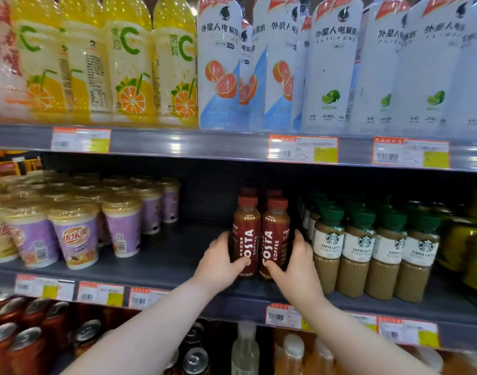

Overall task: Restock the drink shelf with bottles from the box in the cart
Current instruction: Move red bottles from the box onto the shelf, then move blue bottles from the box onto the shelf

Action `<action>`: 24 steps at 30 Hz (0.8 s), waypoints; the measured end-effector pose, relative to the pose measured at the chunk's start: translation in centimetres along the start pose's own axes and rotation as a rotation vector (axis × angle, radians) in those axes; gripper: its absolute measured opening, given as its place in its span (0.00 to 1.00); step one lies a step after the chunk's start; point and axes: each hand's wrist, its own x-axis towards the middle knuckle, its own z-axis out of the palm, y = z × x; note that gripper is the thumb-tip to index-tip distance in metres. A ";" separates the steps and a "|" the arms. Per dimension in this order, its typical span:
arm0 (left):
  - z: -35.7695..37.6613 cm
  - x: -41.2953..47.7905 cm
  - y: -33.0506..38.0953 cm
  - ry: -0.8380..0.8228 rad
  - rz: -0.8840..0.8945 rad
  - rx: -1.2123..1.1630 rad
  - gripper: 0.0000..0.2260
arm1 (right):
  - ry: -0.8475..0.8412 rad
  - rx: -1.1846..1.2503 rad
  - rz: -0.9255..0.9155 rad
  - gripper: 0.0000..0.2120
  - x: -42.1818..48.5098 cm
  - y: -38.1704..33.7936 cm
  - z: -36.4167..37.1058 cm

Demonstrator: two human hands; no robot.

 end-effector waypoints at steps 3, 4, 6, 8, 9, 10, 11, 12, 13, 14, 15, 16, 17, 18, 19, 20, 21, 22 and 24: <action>-1.1 -1.5 -0.5 0.065 0.044 0.281 0.34 | 0.094 -0.205 -0.259 0.37 -0.7 -1.5 -0.7; -1.5 -2.0 -0.7 0.086 0.064 0.404 0.35 | 0.109 -0.288 -0.356 0.34 -0.9 -2.1 -0.7; -2.4 -2.9 -1.2 0.086 0.092 0.602 0.35 | 0.052 -0.409 -0.491 0.29 -1.2 -3.4 -0.2; -3.5 -3.9 -1.9 0.041 0.085 0.718 0.35 | -0.087 -0.489 -0.550 0.27 -1.7 -4.4 0.9; -4.1 -4.4 -2.4 0.016 0.071 0.754 0.35 | -0.158 -0.519 -0.569 0.27 -1.9 -4.7 1.7; -4.8 -5.0 -2.9 -0.003 0.053 0.777 0.36 | -0.213 -0.545 -0.589 0.28 -2.1 -5.0 2.6; -5.5 -5.6 -3.4 -0.012 0.032 0.790 0.36 | -0.256 -0.562 -0.605 0.28 -2.3 -5.4 3.5; -6.2 -6.3 -4.0 -0.013 0.008 0.799 0.36 | -0.290 -0.570 -0.617 0.28 -2.6 -5.8 4.4; -6.9 -7.2 -4.7 -0.010 -0.019 0.804 0.36 | -0.320 -0.571 -0.626 0.28 -3.0 -6.2 5.3; -7.7 -8.1 -5.5 -0.005 -0.048 0.810 0.36 | -0.349 -0.571 -0.634 0.28 -3.4 -6.8 6.3; -8.6 -9.1 -6.4 -0.001 -0.082 0.816 0.36 | -0.374 -0.572 -0.647 0.28 -3.9 -7.4 7.3; -9.5 -10.2 -7.2 0.004 -0.120 0.825 0.36 | -0.395 -0.577 -0.666 0.28 -4.4 -8.1 8.4; -10.5 -11.3 -8.1 0.010 -0.159 0.838 0.36 | -0.413 -0.583 -0.688 0.28 -4.9 -8.8 9.5; -11.6 -12.5 -9.1 0.016 -0.199 0.854 0.36 | -0.432 -0.587 -0.710 0.28 -5.6 -9.7 10.6; -12.7 -13.8 -10.1 0.025 -0.239 0.868 0.36 | -0.455 -0.584 -0.729 0.28 -6.3 -10.6 11.9; -13.9 -15.2 -11.1 0.032 -0.279 0.875 0.36 | -0.479 -0.574 -0.748 0.28 -7.2 -11.7 13.1; -15.1 -16.7 -12.1 0.034 -0.319 0.879 0.36 | -0.498 -0.562 -0.770 0.28 -8.2 -12.8 14.4; -16.4 -18.3 -13.2 0.033 -0.354 0.886 0.36 | -0.511 -0.553 -0.795 0.28 -9.3 -14.0 15.7; -19.2 -21.8 -15.4 0.033 -0.416 0.907 0.36 | -0.551 -0.540 -0.841 0.28 -12.0 -16.5 18.4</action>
